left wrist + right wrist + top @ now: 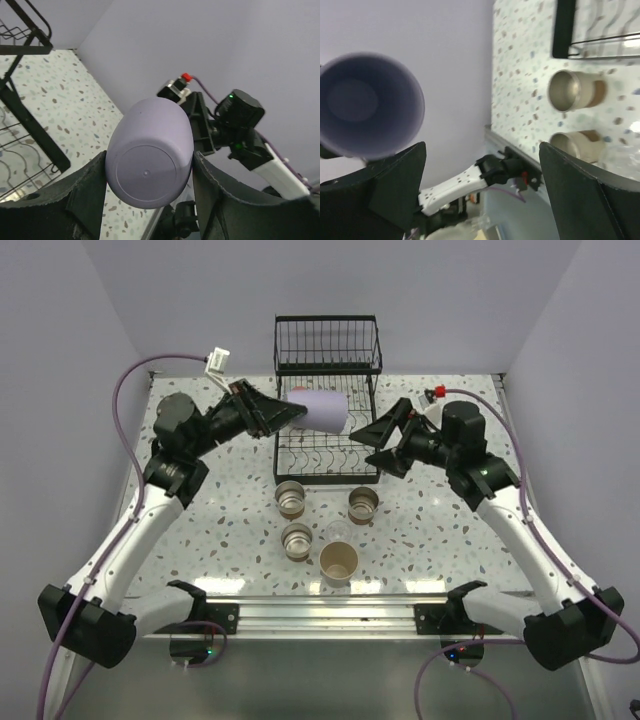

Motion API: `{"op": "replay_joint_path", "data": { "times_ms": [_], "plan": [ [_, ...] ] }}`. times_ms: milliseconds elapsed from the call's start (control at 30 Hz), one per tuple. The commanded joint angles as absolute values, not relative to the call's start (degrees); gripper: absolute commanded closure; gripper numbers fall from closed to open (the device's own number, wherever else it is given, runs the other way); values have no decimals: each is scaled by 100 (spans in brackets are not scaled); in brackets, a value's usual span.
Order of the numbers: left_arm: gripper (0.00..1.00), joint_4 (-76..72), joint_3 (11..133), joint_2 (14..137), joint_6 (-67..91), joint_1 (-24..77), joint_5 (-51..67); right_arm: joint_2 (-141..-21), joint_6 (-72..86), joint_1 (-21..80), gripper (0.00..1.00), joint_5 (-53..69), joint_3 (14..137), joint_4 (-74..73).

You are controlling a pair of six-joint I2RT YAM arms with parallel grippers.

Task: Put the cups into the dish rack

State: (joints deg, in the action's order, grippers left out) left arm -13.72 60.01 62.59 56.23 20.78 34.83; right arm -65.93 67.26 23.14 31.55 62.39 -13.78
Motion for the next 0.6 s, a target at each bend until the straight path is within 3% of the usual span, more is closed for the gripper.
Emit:
{"op": "replay_joint_path", "data": {
  "times_ms": [0, 300, 567],
  "plan": [
    [97, 336, 6966, 6809, 4449, 2100, 3077, -6162, 5453, 2057, 2, 2524, 6723, -3308],
    [100, 2012, 8602, 8382, 3130, 2617, 1575, -5757, 4334, 1925, 2, 1583, 7558, -4850],
    [100, 2891, 10114, 10036, 2778, 3330, -833, -5450, 3868, 1925, 2, 1248, 7664, -5413]
  ]
}}
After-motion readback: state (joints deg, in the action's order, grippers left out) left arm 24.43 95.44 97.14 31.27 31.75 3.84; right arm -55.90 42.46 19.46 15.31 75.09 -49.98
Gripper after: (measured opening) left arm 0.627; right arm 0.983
